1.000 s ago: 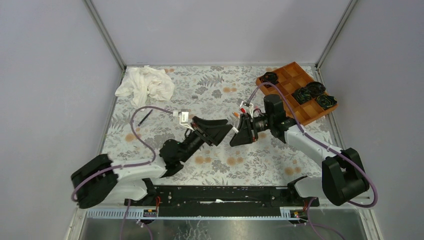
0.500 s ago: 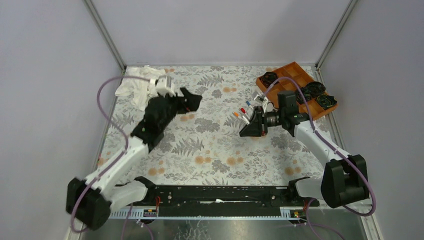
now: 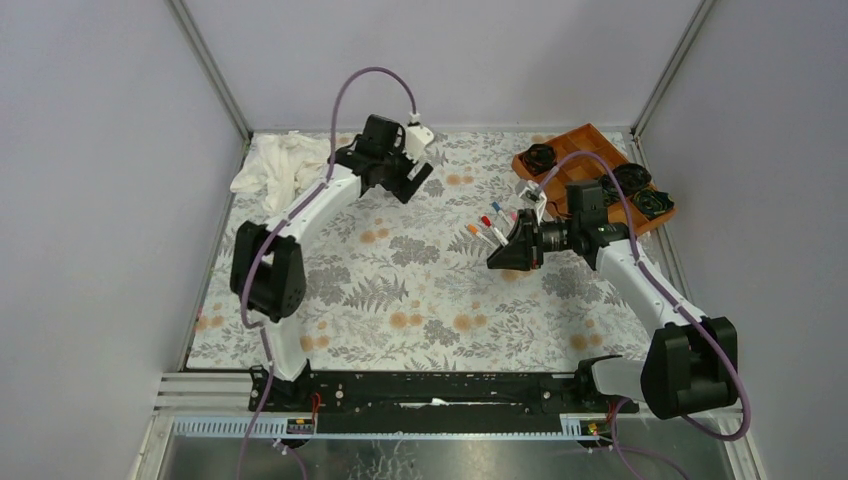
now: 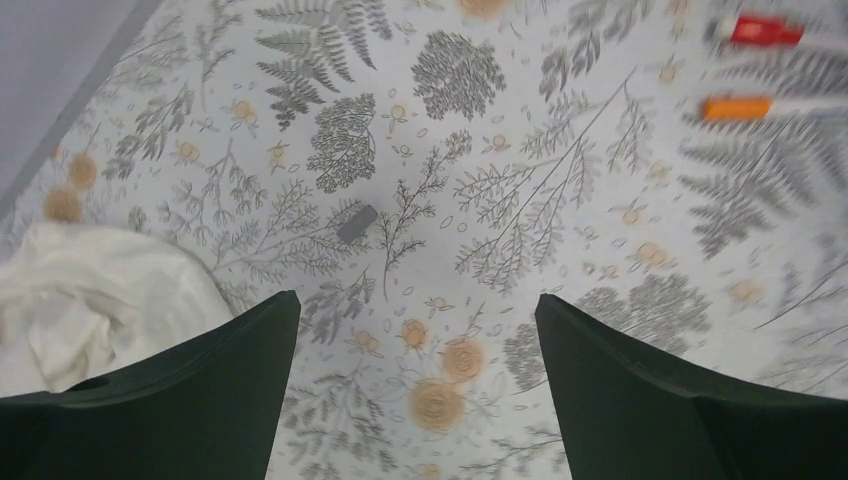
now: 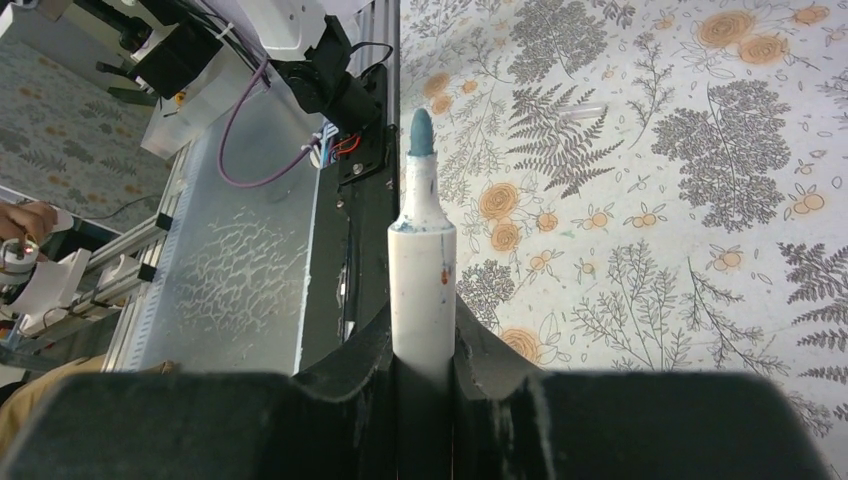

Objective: Insert the pens into the pen caps
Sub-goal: Insert the pen cap onto the pen.

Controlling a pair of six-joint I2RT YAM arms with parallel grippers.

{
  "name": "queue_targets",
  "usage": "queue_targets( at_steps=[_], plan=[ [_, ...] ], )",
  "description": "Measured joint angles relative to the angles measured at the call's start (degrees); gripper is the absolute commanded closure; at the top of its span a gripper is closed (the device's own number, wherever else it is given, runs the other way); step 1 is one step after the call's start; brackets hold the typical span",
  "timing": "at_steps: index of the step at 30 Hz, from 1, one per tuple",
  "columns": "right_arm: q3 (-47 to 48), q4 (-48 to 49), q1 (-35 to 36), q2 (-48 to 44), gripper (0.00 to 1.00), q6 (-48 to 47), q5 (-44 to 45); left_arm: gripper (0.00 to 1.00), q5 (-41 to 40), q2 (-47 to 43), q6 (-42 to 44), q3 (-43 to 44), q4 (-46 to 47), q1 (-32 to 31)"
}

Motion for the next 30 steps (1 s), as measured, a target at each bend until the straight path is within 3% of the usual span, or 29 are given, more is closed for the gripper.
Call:
queue_targets(
  at_steps=[6, 11, 19, 27, 30],
  plan=[
    [0.0, -1.0, -2.2, 0.2, 1.00, -0.6, -0.2, 0.20, 5.5, 15.1, 18.0, 16.8, -12.0, 1.3],
    [0.0, -1.1, -3.3, 1.0, 1.00, -0.7, -0.3, 0.27, 7.2, 27.9, 25.9, 32.4, -20.9, 3.3],
    [1.4, -4.2, -3.9, 3.3, 1.00, -3.2, -0.6, 0.31, 10.2, 35.2, 30.6, 35.1, -25.4, 6.6],
    [2.1, -6.6, -5.1, 4.0, 1.00, -5.2, -0.9, 0.42, 10.9, 37.9, 33.4, 36.9, -25.7, 8.3],
    [2.1, -7.1, -5.2, 4.2, 1.00, -5.6, -1.4, 0.50, 11.2, 39.1, 33.7, 37.5, -25.8, 8.7]
  ],
)
